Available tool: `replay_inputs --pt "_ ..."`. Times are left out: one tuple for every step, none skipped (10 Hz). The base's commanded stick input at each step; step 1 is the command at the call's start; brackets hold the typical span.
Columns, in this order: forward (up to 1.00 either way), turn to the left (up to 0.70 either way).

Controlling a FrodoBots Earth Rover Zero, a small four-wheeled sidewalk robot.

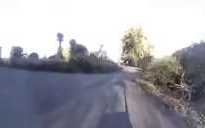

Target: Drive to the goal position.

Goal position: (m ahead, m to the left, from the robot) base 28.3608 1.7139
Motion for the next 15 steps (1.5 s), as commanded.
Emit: replay_inputs --pt "1.0 0.0" --pt "1.0 0.0" --pt "1.0 0.0" --pt "1.0 0.0" --pt "1.0 0.0" --pt "1.0 0.0" --pt "1.0 0.0" --pt "1.0 0.0" --pt "1.0 0.0" --pt "1.0 0.0" --pt "1.0 0.0" --pt "1.0 0.0" --pt "1.0 0.0" --pt "1.0 0.0" --pt "1.0 0.0"
